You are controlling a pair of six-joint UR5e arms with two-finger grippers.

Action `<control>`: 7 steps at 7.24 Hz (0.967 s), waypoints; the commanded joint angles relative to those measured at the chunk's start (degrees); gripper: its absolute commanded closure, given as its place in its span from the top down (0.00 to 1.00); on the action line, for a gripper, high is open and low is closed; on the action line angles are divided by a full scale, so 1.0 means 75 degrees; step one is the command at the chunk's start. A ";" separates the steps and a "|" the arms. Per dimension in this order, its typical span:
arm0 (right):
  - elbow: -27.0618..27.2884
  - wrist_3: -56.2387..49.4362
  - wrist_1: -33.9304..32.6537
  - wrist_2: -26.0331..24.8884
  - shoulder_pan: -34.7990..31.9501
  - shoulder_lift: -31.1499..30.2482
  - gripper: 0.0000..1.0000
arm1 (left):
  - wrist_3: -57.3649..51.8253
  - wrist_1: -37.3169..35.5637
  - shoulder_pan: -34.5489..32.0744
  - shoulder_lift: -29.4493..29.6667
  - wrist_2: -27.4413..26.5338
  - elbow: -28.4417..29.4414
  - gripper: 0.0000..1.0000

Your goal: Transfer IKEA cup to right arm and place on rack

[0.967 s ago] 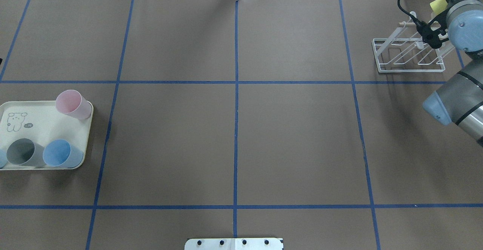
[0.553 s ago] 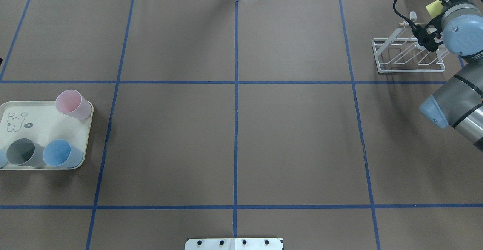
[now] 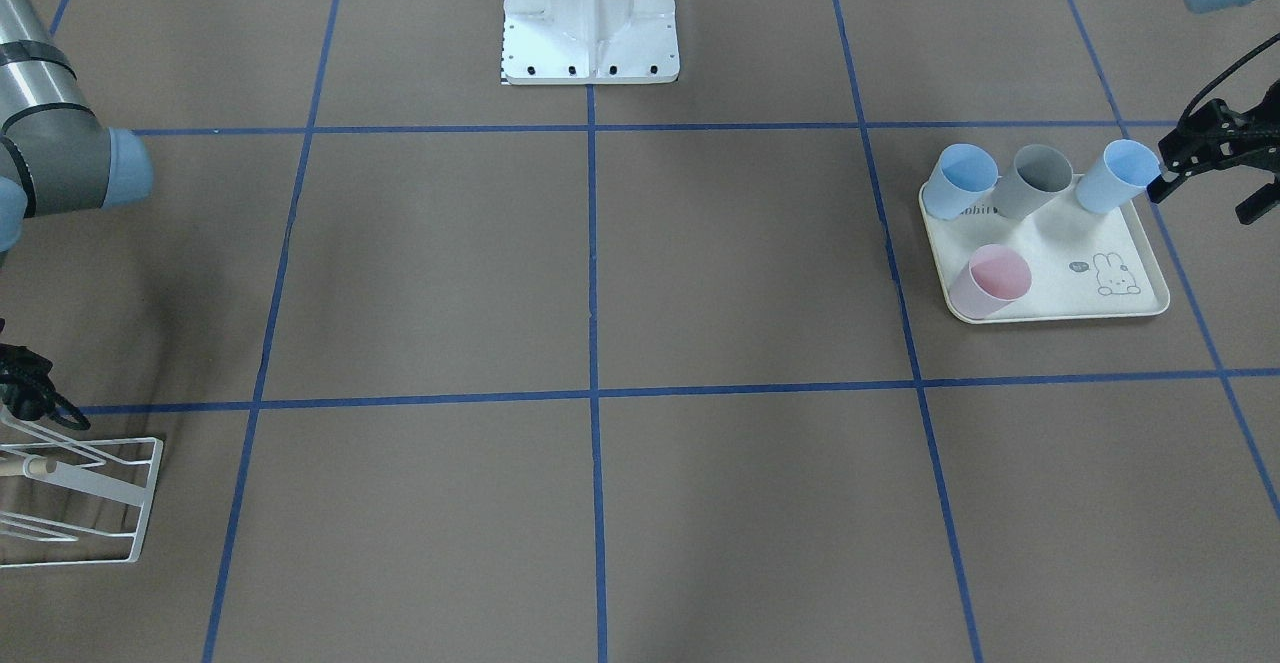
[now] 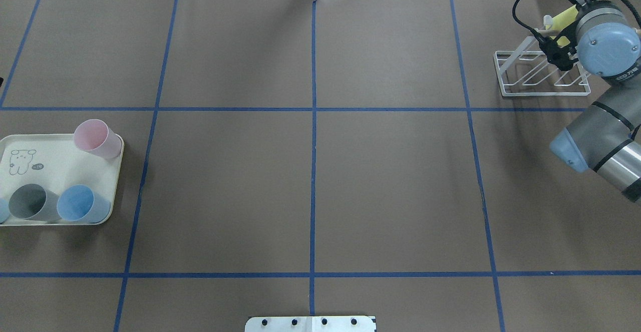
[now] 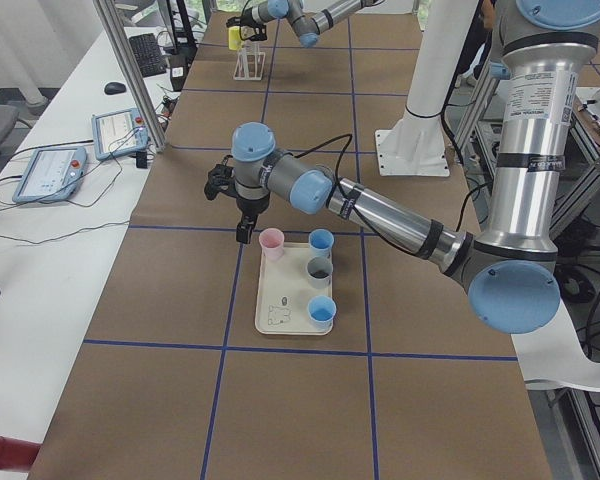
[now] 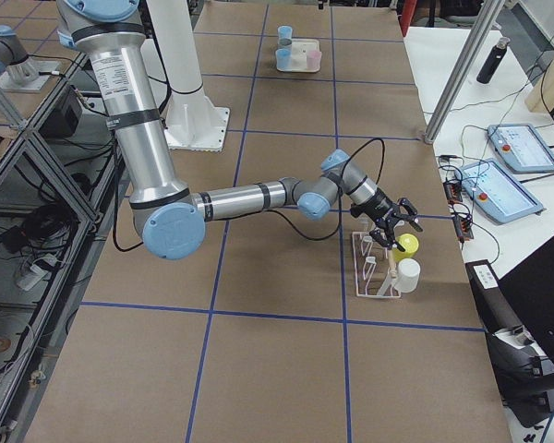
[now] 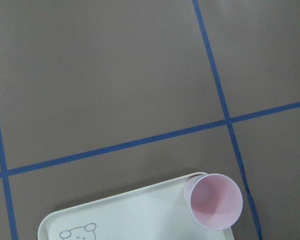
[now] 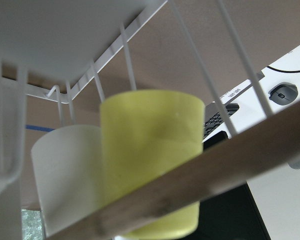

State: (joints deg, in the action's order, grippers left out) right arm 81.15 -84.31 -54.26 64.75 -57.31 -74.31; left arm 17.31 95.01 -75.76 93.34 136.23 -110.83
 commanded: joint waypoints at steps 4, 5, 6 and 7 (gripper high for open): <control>0.0486 0.0143 -0.0018 0.0107 -0.0068 0.0145 0.99 | 0.0000 0.0000 -0.0012 -0.0012 0.0000 -0.0011 1.00; 0.0860 0.0643 -0.0065 0.0723 -0.0243 0.0135 0.99 | 0.0000 0.0012 -0.0012 -0.0012 0.0000 -0.0011 1.00; 0.1316 0.1356 -0.0112 0.1170 -0.0361 -0.0005 0.99 | -0.0012 0.0012 -0.0012 -0.0012 -0.0011 -0.0023 1.00; 0.1808 0.2407 -0.0287 0.1534 -0.0374 -0.0169 0.99 | -0.0012 0.0070 -0.0023 -0.0023 -0.0046 -0.0046 1.00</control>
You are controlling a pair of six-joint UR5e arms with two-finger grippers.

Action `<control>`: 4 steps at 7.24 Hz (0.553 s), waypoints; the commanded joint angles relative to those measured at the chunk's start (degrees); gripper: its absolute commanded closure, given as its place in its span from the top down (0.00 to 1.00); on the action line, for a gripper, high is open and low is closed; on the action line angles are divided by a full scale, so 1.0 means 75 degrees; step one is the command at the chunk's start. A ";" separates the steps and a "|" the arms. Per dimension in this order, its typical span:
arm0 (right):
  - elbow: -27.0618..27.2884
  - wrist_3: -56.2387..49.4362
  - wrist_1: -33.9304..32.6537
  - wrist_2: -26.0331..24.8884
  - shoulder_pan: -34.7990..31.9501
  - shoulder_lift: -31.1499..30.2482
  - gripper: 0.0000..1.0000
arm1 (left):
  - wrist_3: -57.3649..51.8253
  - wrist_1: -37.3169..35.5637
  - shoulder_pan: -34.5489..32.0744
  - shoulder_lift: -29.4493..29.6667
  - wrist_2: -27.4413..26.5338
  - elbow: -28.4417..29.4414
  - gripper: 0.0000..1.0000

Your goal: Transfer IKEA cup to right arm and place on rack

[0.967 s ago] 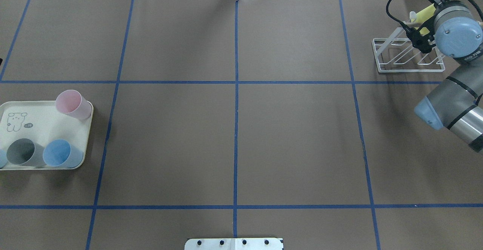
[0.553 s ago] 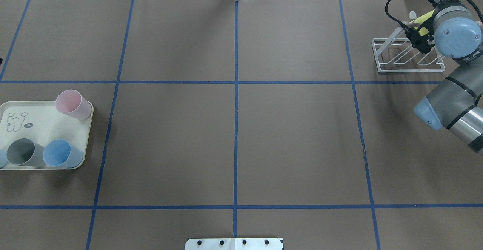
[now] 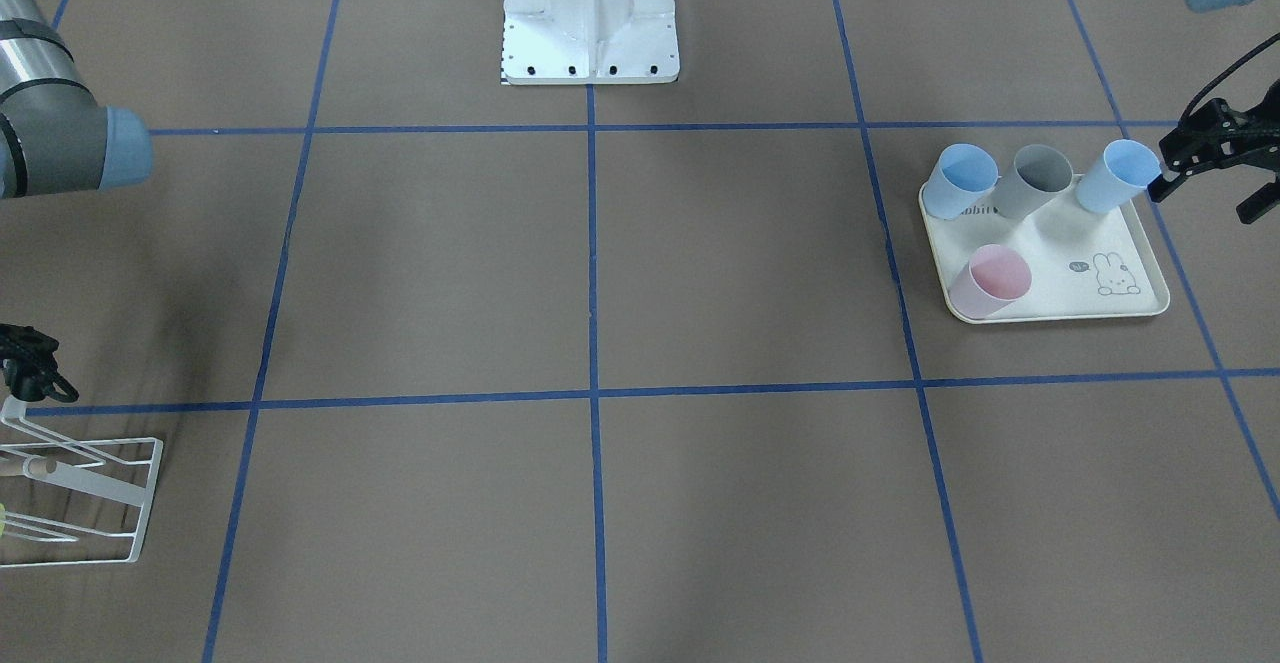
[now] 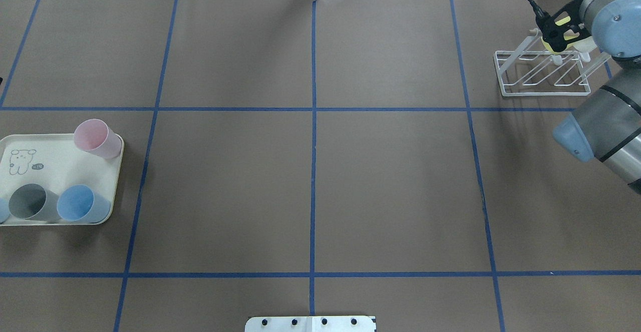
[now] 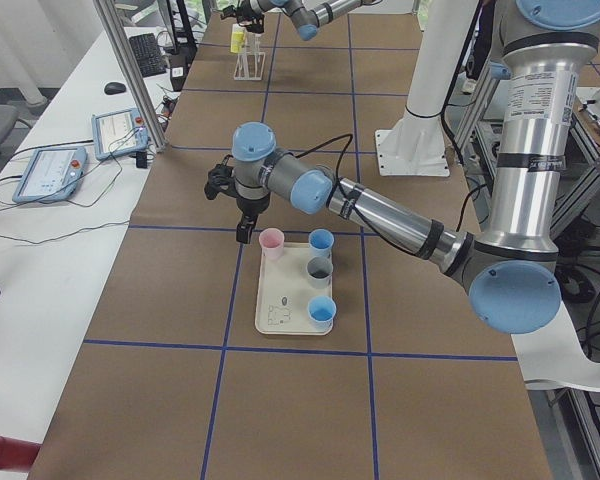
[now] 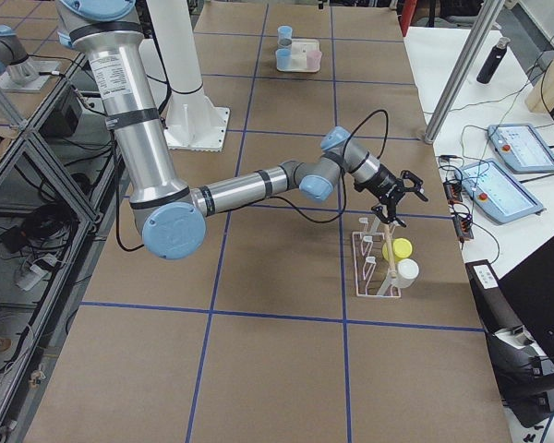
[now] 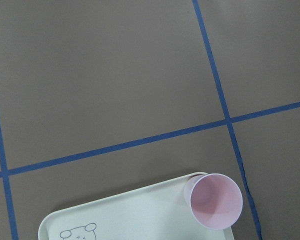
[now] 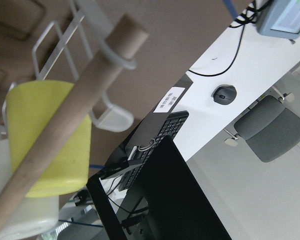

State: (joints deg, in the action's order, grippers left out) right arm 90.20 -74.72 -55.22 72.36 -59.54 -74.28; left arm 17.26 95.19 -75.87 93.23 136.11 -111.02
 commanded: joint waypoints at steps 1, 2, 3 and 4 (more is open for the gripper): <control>0.1152 0.2553 -0.0334 0.1115 -0.0077 -0.0394 0.99 | -0.0005 0.0058 -0.0021 -0.0009 -0.0101 -0.0068 1.00; 0.1586 0.3855 -0.0359 0.1771 -0.0077 -0.0628 0.99 | -0.0005 0.0070 -0.0009 0.0014 -0.0090 -0.0115 1.00; 0.2008 0.5504 -0.0348 0.2462 -0.0077 -0.0839 0.99 | -0.0028 0.0081 0.0003 0.0014 -0.0090 -0.0173 1.00; 0.2303 0.7528 -0.0301 0.3246 -0.0066 -0.0888 1.00 | -0.0016 0.0105 0.0038 0.0026 -0.0090 -0.0162 1.00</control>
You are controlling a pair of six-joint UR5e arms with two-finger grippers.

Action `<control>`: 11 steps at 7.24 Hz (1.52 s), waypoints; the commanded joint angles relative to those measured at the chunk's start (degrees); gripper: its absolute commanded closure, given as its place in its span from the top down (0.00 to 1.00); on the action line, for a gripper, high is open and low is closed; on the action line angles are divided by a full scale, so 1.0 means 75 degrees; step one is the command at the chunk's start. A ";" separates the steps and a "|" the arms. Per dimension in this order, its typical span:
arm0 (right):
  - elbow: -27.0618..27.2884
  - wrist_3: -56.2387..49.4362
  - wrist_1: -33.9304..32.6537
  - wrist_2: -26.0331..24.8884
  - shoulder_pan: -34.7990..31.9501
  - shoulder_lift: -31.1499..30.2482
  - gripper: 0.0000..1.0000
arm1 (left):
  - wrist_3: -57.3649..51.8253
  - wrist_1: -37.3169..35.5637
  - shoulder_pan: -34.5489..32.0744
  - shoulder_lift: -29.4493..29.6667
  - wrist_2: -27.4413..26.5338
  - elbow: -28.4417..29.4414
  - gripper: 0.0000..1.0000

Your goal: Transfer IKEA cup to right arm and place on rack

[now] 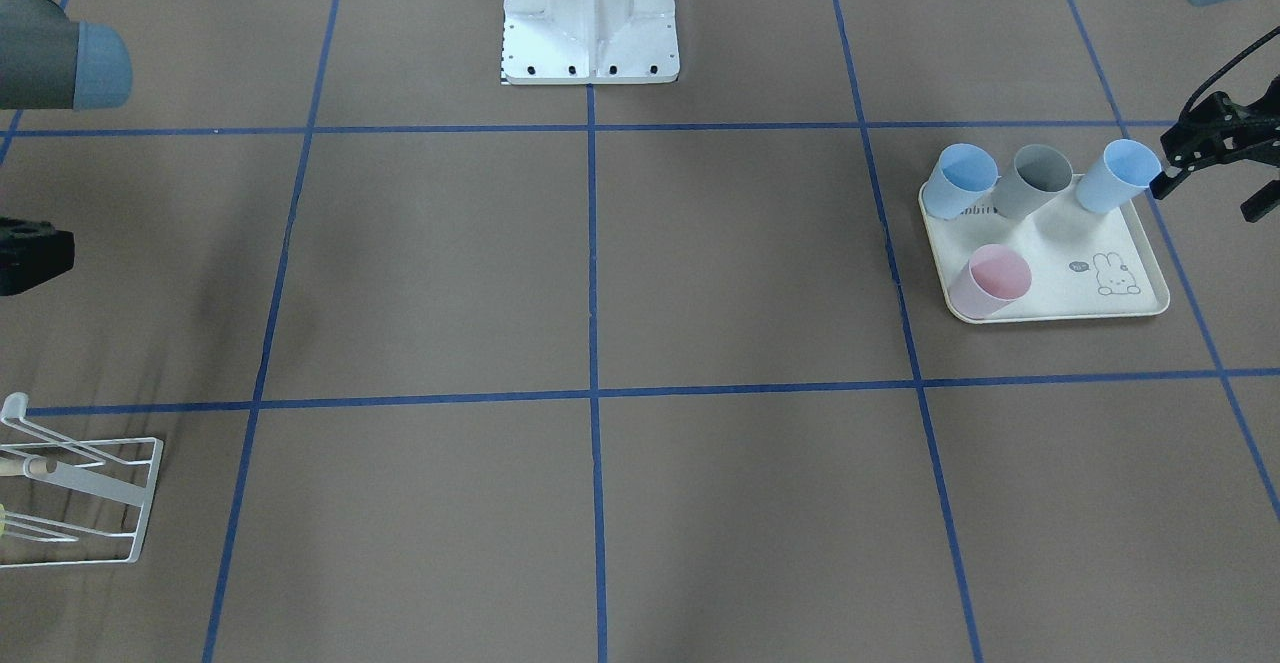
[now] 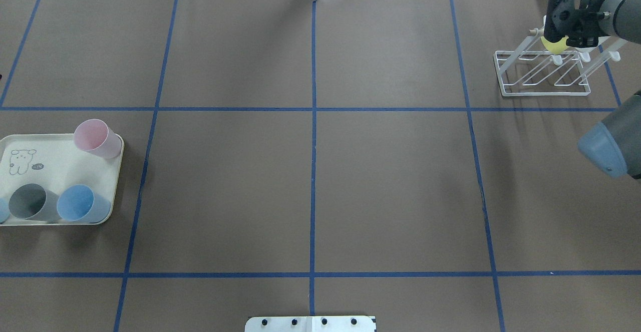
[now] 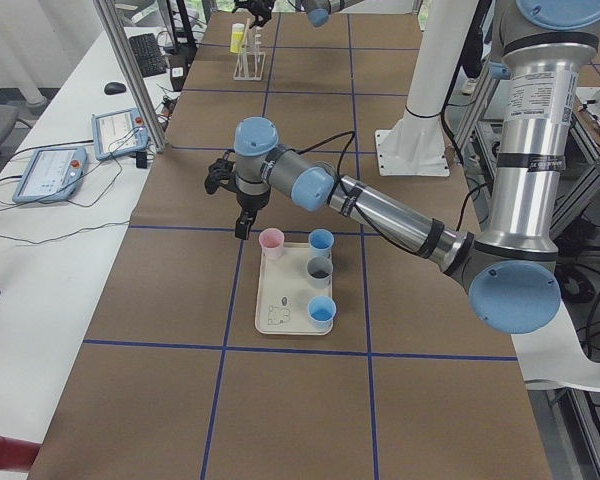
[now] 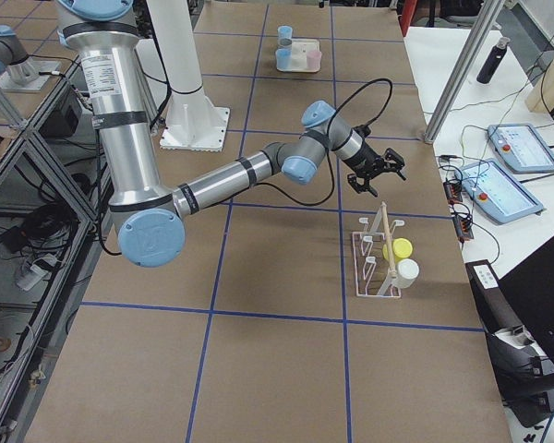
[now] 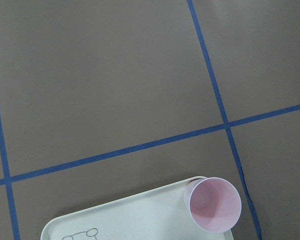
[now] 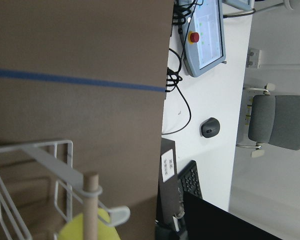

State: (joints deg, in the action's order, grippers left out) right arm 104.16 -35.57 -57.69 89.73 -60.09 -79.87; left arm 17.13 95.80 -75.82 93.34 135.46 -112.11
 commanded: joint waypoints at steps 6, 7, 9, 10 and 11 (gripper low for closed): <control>0.1123 0.7074 -0.1429 0.2333 0.0968 0.0463 1.00 | 0.2834 0.1663 0.1693 -0.0247 -0.1760 0.0345 1.00; 0.1158 0.7144 -0.2910 0.2333 0.1143 0.1302 1.00 | 0.2848 0.1676 0.1799 -0.0247 -0.1760 0.0497 1.00; 0.1241 0.7250 -0.3991 0.2309 0.1541 0.2001 1.00 | 0.2953 0.1839 0.2150 -0.0247 -0.1818 0.0697 0.99; 0.1229 0.7262 -0.3992 0.2263 0.1648 0.2001 1.00 | 0.3012 0.2119 0.2384 -0.0247 -0.2004 0.0895 0.93; 0.1229 0.7250 -0.3980 0.2251 0.1649 0.2001 1.00 | 0.3035 0.2516 0.2456 -0.0235 -0.2018 0.1152 0.85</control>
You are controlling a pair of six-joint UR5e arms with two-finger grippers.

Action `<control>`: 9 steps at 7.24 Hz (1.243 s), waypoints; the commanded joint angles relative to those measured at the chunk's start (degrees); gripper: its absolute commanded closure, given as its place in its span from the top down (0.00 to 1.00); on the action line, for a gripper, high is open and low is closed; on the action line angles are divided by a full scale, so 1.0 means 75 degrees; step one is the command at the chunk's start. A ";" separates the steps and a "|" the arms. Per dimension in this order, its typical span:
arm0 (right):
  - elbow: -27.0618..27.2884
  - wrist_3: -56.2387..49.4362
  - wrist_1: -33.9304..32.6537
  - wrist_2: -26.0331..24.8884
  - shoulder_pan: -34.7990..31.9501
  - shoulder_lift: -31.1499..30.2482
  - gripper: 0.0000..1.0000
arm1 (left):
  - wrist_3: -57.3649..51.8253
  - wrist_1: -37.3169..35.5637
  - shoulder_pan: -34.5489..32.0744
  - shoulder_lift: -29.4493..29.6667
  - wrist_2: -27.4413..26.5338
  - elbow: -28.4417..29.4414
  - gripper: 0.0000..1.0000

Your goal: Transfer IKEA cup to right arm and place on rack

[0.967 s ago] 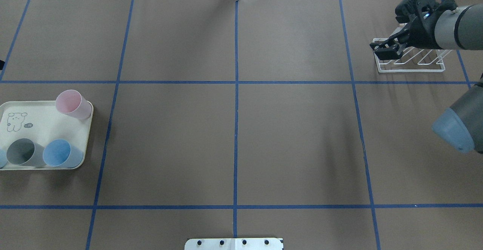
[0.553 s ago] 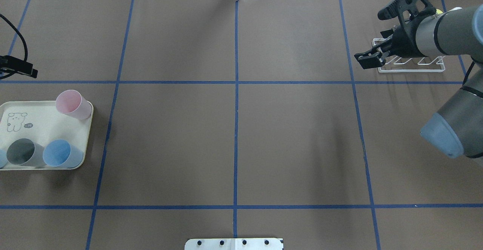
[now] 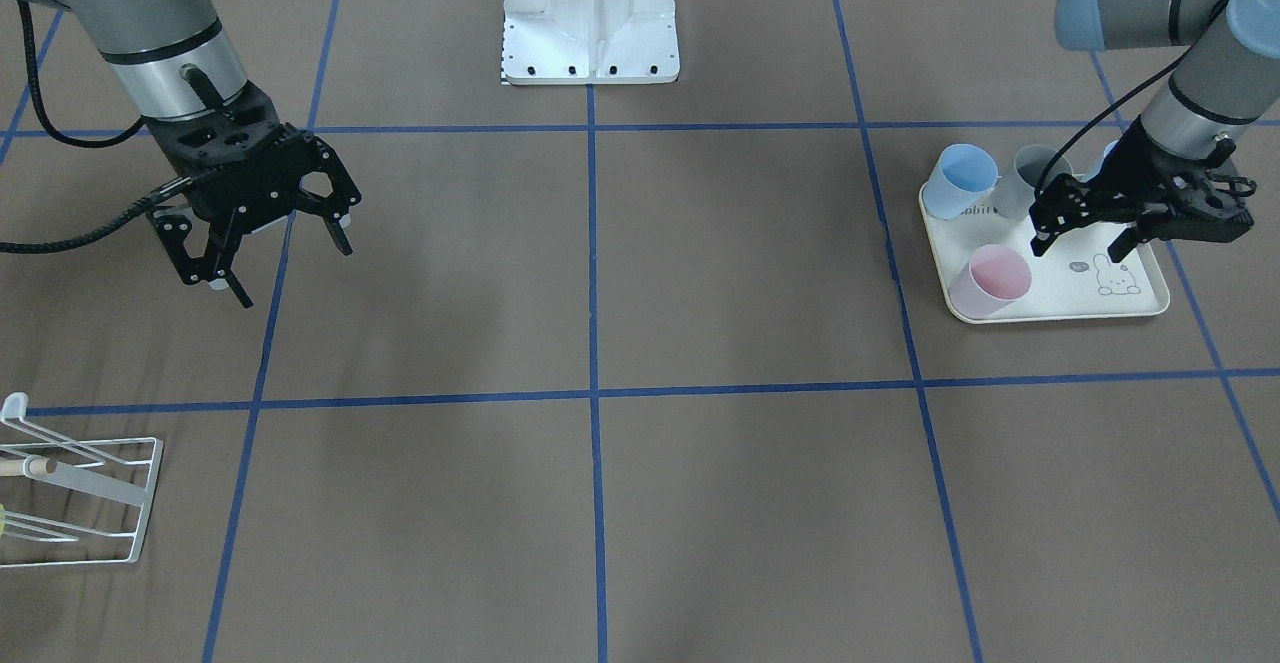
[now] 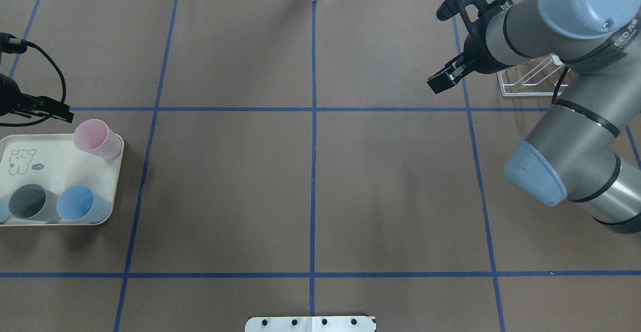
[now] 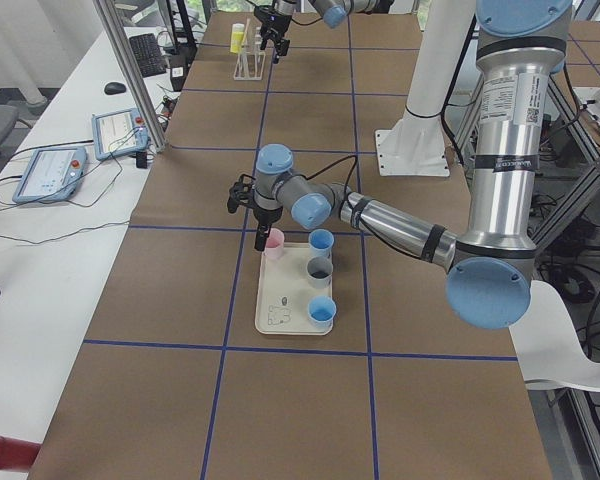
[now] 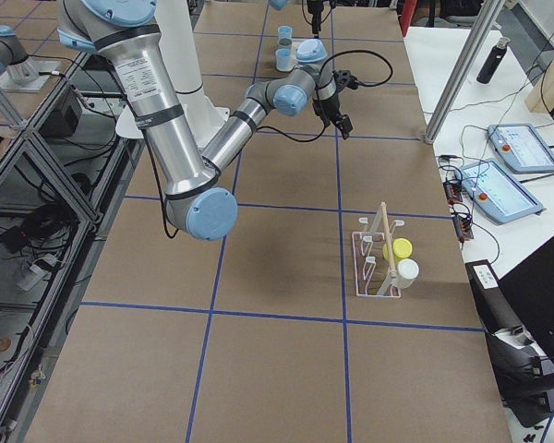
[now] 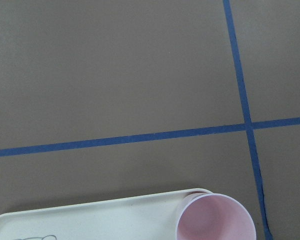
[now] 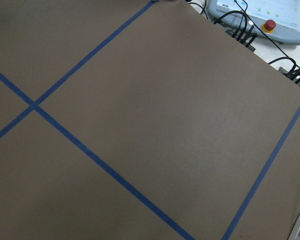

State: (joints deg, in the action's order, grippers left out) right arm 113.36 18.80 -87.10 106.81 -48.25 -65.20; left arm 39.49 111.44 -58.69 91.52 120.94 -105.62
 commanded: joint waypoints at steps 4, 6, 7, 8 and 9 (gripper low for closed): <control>0.0003 -0.0010 -0.0059 -0.0038 0.0081 0.0021 1.00 | 0.0218 0.0821 0.0465 0.0056 -0.0071 0.0583 0.54; 0.0003 -0.0010 -0.0059 -0.0038 0.0081 0.0009 1.00 | 0.0336 0.0821 0.0570 0.0044 -0.0071 0.0652 0.42; 0.0003 -0.0010 -0.0059 -0.0050 0.0081 0.0009 1.00 | 0.0324 0.0821 0.0594 0.0055 -0.0071 0.0734 0.39; 0.0003 -0.0010 -0.0059 -0.0038 0.0093 0.0009 1.00 | 0.0324 0.0832 0.0606 0.0056 -0.0071 0.0747 0.37; 0.0003 -0.0010 -0.0059 -0.0050 0.0093 -0.0002 1.00 | 0.0324 0.0821 0.0606 0.0044 -0.0071 0.0747 0.32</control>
State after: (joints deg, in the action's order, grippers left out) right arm 113.38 18.72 -87.54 106.48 -47.58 -65.15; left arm 41.92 117.64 -54.23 91.91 120.41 -100.15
